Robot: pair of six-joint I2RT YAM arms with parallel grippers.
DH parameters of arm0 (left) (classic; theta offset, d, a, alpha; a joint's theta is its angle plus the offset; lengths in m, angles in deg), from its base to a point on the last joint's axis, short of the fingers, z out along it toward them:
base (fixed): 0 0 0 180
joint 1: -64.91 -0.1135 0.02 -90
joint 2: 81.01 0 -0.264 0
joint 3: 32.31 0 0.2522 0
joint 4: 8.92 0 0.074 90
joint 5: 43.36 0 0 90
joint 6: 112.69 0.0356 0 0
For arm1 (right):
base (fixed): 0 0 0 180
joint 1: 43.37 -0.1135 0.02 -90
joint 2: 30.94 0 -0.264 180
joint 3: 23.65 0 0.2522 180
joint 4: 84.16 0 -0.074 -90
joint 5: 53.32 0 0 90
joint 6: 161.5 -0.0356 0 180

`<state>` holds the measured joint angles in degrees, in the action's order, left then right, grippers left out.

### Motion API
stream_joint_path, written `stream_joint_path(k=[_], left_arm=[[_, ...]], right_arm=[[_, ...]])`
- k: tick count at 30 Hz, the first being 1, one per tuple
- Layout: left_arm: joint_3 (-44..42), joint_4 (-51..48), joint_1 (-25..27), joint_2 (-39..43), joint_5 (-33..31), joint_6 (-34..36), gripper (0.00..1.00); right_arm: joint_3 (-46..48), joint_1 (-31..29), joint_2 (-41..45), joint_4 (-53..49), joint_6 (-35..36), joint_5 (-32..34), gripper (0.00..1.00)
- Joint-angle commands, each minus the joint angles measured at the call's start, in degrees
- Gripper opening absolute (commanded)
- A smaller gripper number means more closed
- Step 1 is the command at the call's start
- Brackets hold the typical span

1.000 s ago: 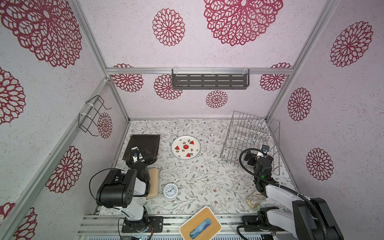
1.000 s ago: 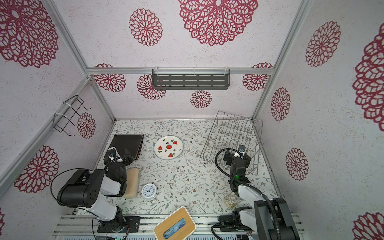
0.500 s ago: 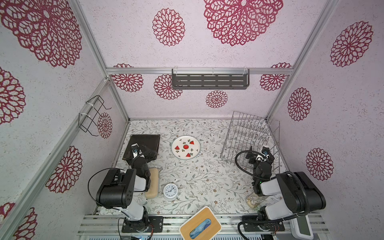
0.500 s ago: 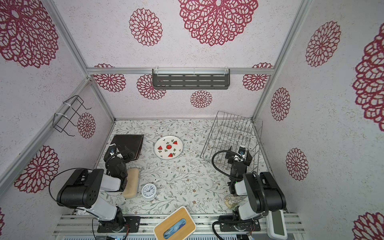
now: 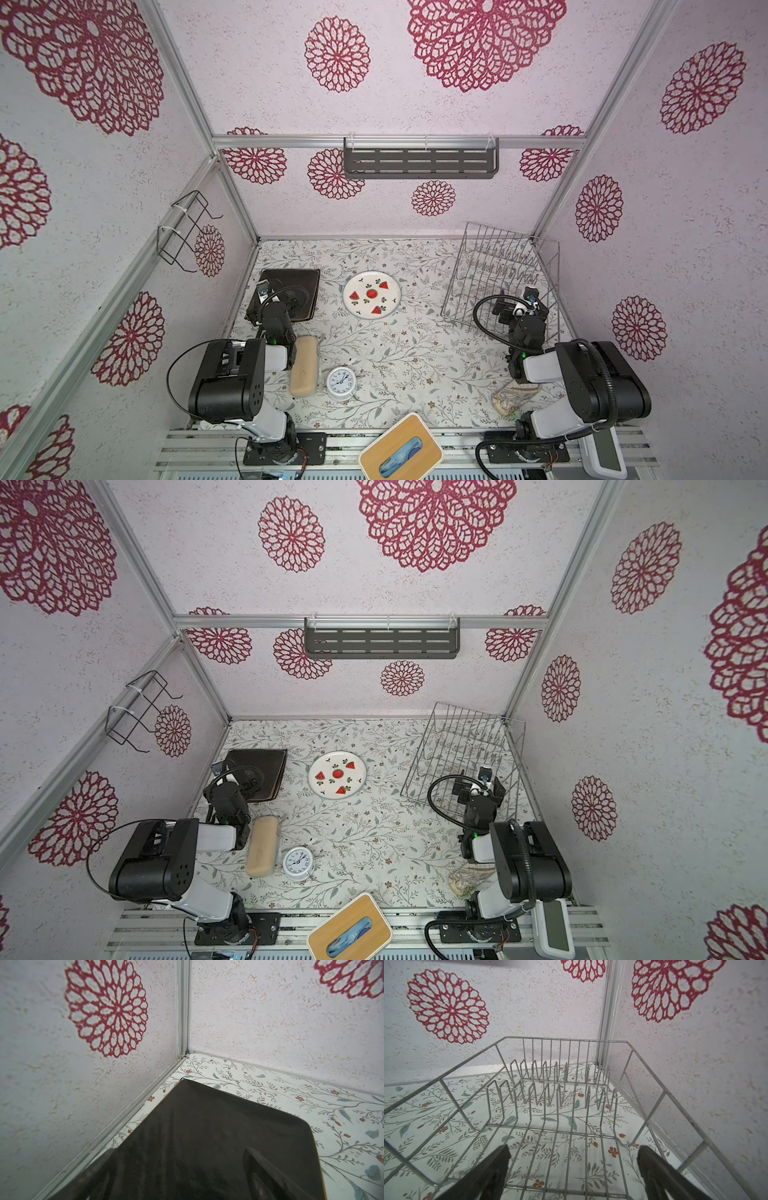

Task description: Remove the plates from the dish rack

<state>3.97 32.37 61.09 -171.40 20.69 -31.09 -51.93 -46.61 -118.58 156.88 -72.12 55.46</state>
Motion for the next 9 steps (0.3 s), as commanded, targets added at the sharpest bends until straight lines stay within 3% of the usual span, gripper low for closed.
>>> stream_joint_path(k=[1, 9], left_arm=[[0.4, -0.6, -0.2, 0.7, 0.7, -0.2, 0.97], [0.1, -0.3, -0.2, 0.8, 0.6, -0.2, 0.97]], right_arm=[[0.5, 0.3, -0.5, -4.7, -0.8, -0.9, 0.99], [0.4, 0.2, -0.6, -4.8, -0.8, -0.9, 0.99]])
